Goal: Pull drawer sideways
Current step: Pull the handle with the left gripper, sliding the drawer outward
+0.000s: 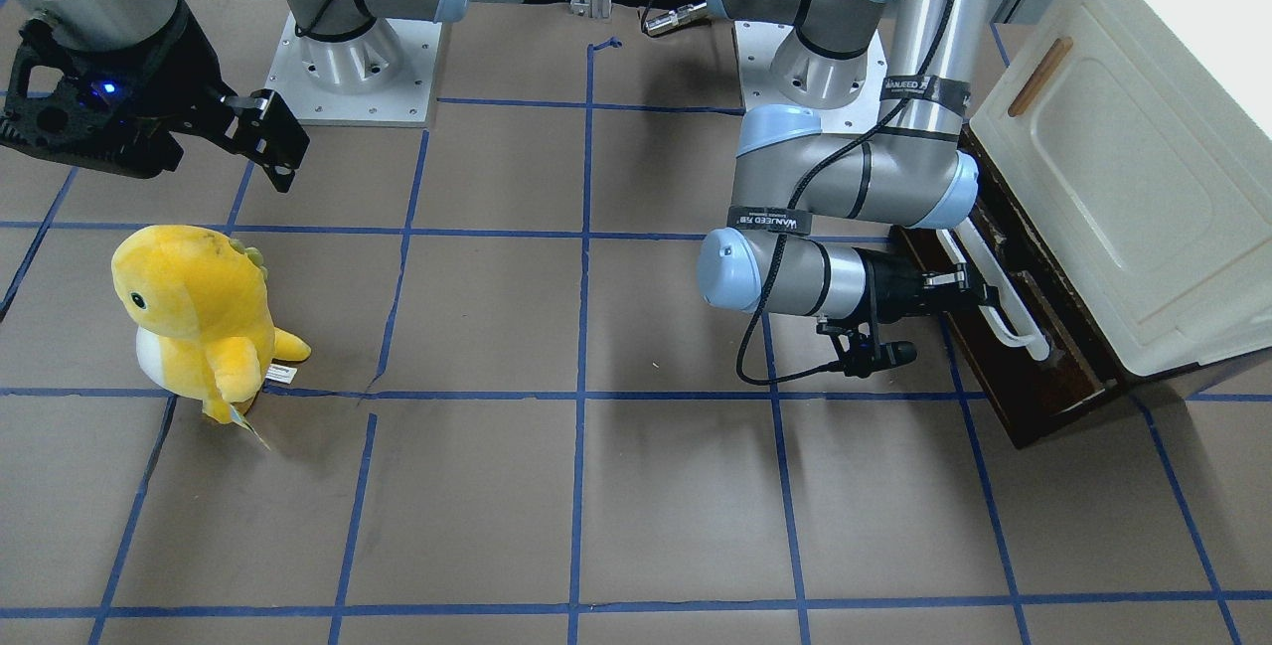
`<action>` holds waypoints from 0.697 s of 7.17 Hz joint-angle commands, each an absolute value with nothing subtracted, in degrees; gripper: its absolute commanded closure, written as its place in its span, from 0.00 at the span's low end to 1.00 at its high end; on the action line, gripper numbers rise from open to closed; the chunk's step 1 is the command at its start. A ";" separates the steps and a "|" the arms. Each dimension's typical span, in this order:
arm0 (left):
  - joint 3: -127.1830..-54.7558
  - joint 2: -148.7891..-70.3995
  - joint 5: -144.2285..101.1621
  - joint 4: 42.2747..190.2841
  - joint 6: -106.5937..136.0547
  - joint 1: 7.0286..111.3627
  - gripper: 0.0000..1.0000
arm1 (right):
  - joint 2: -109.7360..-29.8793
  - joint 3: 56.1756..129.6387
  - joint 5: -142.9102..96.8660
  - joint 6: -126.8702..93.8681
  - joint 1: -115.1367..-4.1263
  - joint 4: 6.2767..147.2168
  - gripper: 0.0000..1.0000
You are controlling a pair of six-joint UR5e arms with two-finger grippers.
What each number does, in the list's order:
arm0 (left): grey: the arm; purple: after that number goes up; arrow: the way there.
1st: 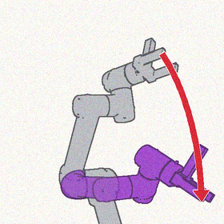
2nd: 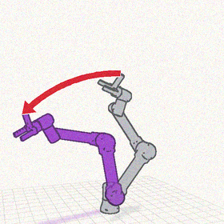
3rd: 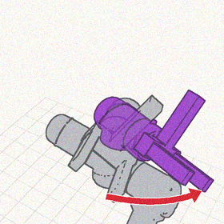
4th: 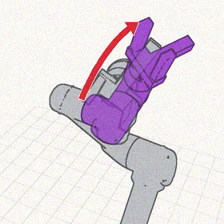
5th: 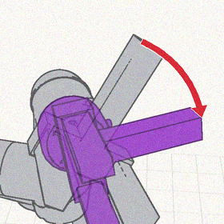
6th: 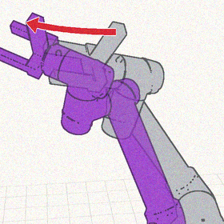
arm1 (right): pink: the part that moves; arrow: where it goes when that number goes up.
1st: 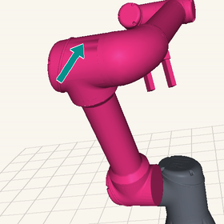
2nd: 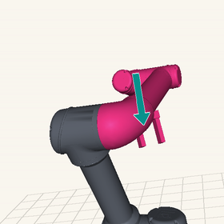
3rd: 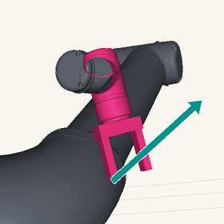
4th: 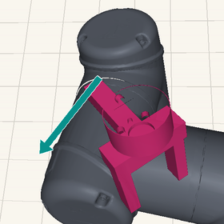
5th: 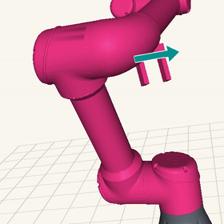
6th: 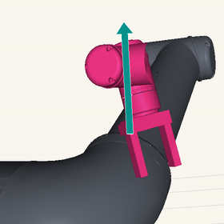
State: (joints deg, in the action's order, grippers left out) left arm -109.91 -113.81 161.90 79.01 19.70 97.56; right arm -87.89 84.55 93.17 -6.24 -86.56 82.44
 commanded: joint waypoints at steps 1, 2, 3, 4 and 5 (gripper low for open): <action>-109.69 -113.82 161.89 79.01 19.69 98.00 0.90 | -87.89 84.55 93.16 -6.24 -86.48 82.44 0.00; -109.43 -113.82 161.81 79.01 19.69 98.09 0.89 | -87.89 84.55 93.16 -6.24 -86.57 82.44 0.00; -108.81 -113.82 161.81 79.10 19.60 98.17 0.90 | -87.89 84.55 93.16 -6.24 -86.57 82.44 0.00; -108.81 -113.91 161.63 79.10 19.60 98.17 0.90 | -87.89 84.55 93.16 -6.24 -86.57 82.44 0.00; -108.81 -113.91 161.72 79.10 19.60 98.17 0.89 | -87.89 84.55 93.16 -6.24 -86.57 82.44 0.00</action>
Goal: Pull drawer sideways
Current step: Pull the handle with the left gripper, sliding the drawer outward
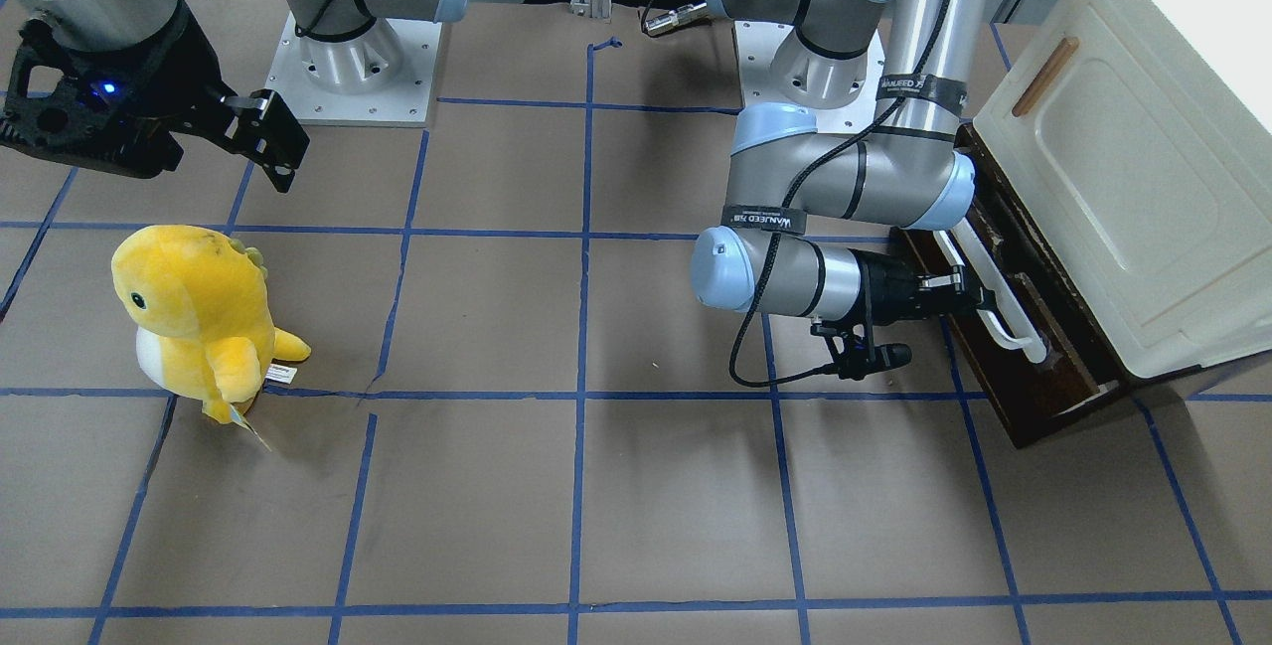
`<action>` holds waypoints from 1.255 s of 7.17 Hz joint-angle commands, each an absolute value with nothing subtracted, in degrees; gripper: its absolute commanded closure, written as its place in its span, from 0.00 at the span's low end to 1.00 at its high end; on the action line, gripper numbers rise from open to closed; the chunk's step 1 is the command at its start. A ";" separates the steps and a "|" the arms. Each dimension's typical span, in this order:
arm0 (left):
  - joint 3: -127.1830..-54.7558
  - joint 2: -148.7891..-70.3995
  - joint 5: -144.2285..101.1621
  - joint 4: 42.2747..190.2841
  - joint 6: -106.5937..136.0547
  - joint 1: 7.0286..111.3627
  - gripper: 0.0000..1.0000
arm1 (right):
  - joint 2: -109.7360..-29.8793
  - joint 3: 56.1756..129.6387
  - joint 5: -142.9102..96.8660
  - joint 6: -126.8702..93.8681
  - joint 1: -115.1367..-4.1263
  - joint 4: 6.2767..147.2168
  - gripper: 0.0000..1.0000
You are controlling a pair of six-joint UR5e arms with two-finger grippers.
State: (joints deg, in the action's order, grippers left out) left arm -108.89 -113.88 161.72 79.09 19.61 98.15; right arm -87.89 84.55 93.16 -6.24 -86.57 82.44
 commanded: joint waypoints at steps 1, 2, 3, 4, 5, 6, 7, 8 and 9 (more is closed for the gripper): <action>-108.81 -113.91 161.63 79.28 19.60 98.17 0.89 | -87.89 84.55 93.16 -6.24 -86.49 82.44 0.00; -108.81 -113.91 161.20 79.63 19.77 98.17 0.89 | -87.89 84.55 93.16 -6.24 -86.57 82.44 0.00; -108.81 -113.91 160.84 80.06 20.04 98.17 0.88 | -87.89 84.55 93.16 -6.24 -86.57 82.44 0.00; -108.98 -113.91 160.93 80.24 19.95 98.17 0.66 | -87.89 84.55 93.16 -6.24 -86.57 82.44 0.00; -108.98 -113.91 160.93 80.24 20.30 98.17 0.65 | -87.89 84.55 93.16 -6.24 -86.57 82.44 0.00; -108.98 -113.91 160.93 80.24 20.39 98.17 0.65 | -87.89 84.55 93.16 -6.24 -86.49 82.44 0.00; -109.16 -113.91 160.84 80.24 20.56 98.17 0.64 | -87.89 84.55 93.16 -6.24 -86.57 82.44 0.00; -109.25 -113.91 160.84 80.16 20.57 98.17 0.63 | -87.89 84.55 93.16 -6.24 -86.57 82.44 0.00; -109.34 -113.91 160.84 80.16 20.48 98.09 0.63 | -87.89 84.55 93.16 -6.24 -86.57 82.44 0.00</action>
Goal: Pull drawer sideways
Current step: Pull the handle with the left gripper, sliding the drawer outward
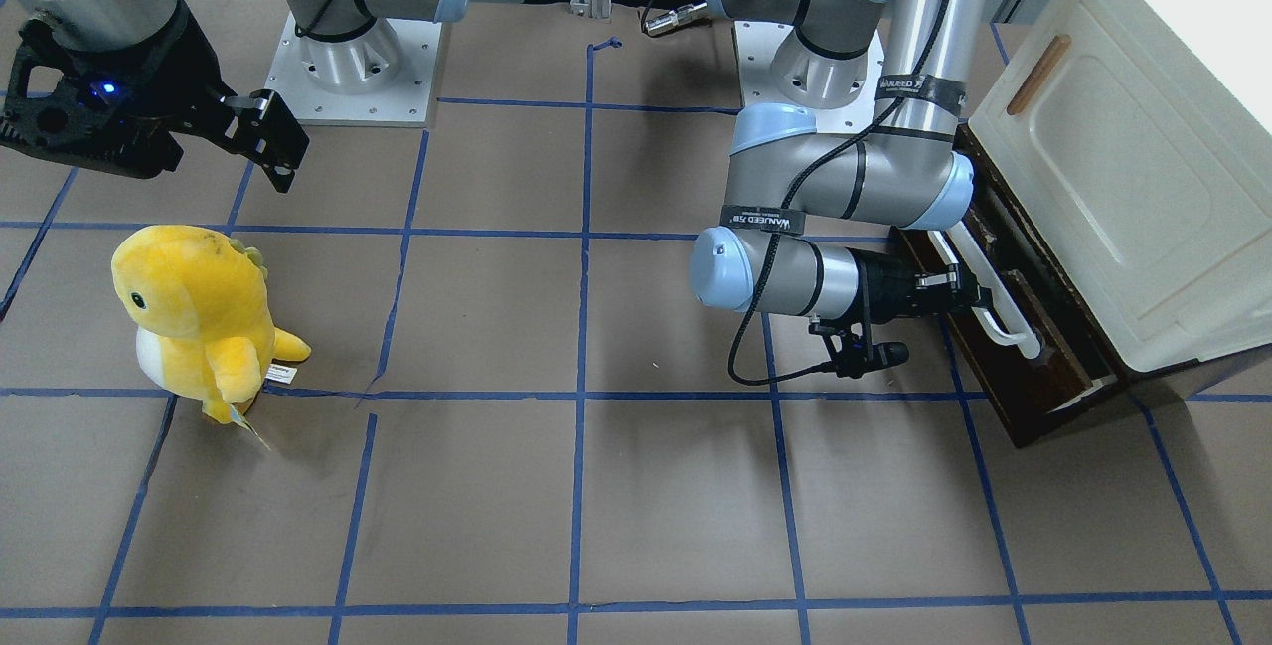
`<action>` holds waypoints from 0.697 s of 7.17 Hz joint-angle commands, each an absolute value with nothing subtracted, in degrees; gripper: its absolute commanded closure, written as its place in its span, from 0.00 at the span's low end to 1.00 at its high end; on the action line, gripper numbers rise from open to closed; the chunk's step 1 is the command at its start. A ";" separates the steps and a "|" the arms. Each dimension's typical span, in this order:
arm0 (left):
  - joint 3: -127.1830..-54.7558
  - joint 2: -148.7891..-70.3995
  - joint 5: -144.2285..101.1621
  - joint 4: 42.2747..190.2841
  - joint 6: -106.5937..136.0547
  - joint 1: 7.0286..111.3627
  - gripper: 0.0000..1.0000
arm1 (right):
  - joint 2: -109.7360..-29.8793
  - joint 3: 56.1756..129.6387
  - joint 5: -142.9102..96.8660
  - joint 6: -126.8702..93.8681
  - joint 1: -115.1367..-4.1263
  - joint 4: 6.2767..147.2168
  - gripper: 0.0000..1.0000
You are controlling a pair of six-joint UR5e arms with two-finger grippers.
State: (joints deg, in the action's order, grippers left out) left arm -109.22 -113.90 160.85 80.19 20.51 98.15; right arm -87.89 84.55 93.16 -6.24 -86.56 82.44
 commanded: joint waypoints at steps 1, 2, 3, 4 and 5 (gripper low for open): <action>-109.34 -114.25 160.93 80.07 20.65 98.09 0.63 | -87.89 84.55 93.16 -6.24 -86.49 82.44 0.00; -109.42 -114.52 160.93 80.07 20.74 98.09 0.63 | -87.89 84.55 93.16 -6.24 -86.57 82.44 0.00; -109.34 -114.61 160.93 80.07 20.74 98.09 0.63 | -87.89 84.55 93.16 -6.24 -86.57 82.44 0.00; -109.34 -114.70 161.01 80.07 20.66 98.09 0.64 | -87.89 84.55 93.16 -6.24 -86.57 82.44 0.00; -109.16 -114.70 161.02 80.07 20.57 98.09 0.66 | -87.89 84.55 93.16 -6.24 -86.57 82.44 0.00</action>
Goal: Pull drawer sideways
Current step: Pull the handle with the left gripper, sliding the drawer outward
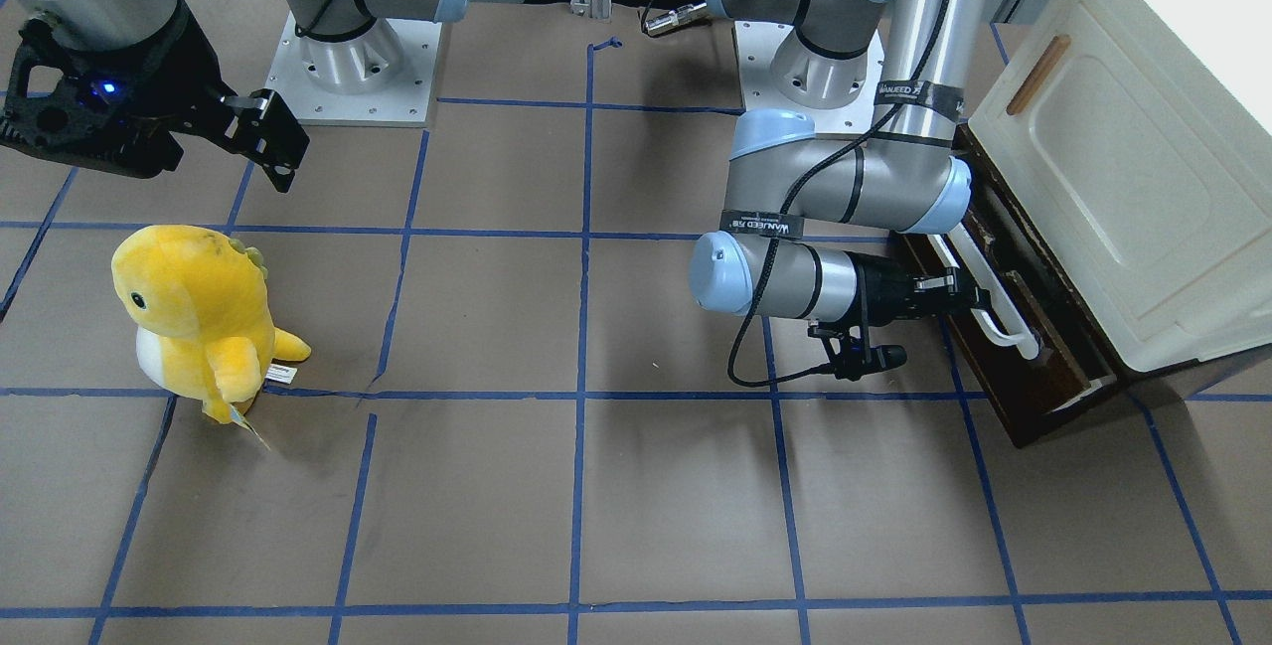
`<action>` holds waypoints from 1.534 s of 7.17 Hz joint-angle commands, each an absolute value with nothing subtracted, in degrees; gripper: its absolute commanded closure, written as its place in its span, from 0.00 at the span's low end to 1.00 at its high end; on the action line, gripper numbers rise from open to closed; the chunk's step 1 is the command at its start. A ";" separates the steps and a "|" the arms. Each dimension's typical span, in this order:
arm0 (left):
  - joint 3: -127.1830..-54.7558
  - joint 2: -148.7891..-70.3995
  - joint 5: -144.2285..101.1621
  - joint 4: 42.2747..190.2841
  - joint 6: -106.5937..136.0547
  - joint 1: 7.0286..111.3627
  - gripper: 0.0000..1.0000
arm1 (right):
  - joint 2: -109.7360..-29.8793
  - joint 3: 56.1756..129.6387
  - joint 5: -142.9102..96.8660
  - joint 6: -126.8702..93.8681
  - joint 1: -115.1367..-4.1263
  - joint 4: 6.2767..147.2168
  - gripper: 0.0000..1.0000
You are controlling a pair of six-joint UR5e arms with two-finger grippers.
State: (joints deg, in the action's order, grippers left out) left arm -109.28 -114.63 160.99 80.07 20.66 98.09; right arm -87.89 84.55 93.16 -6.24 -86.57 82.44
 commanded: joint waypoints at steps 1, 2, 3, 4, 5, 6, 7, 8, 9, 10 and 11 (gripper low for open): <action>-109.07 -114.70 161.02 79.89 20.48 98.09 0.75 | -87.89 84.55 93.16 -6.24 -86.49 82.44 0.00; -109.16 -114.78 161.02 79.89 20.57 98.09 0.80 | -87.89 84.55 93.16 -6.24 -86.57 82.44 0.00; -109.07 -114.70 161.02 79.89 20.31 98.09 0.80 | -87.89 84.55 93.16 -6.24 -86.57 82.44 0.00; -108.99 -114.78 161.02 79.89 20.22 98.09 0.80 | -87.89 84.55 93.16 -6.24 -86.49 82.44 0.00; -108.90 -114.70 161.02 79.63 19.78 98.09 0.80 | -87.89 84.55 93.16 -6.24 -86.57 82.44 0.00; -108.90 -114.78 161.02 79.45 19.69 98.09 0.80 | -87.89 84.55 93.16 -6.24 -86.57 82.44 0.00; -108.72 -114.79 161.02 79.28 19.51 98.17 0.80 | -87.89 84.55 93.16 -6.24 -86.57 82.44 0.00; -108.72 -114.79 161.02 79.36 19.69 98.26 0.80 | -87.89 84.55 93.16 -6.24 -86.49 82.44 0.00; -108.72 -114.87 161.02 79.37 19.69 98.35 0.80 | -87.89 84.55 93.16 -6.24 -86.57 82.44 0.00; -108.72 -114.96 161.02 79.37 19.69 98.52 0.80 | -87.89 84.55 93.16 -6.24 -86.49 82.44 0.00; -108.63 -114.96 161.02 79.10 19.60 99.48 0.80 | -87.89 84.55 93.16 -6.24 -86.48 82.44 0.00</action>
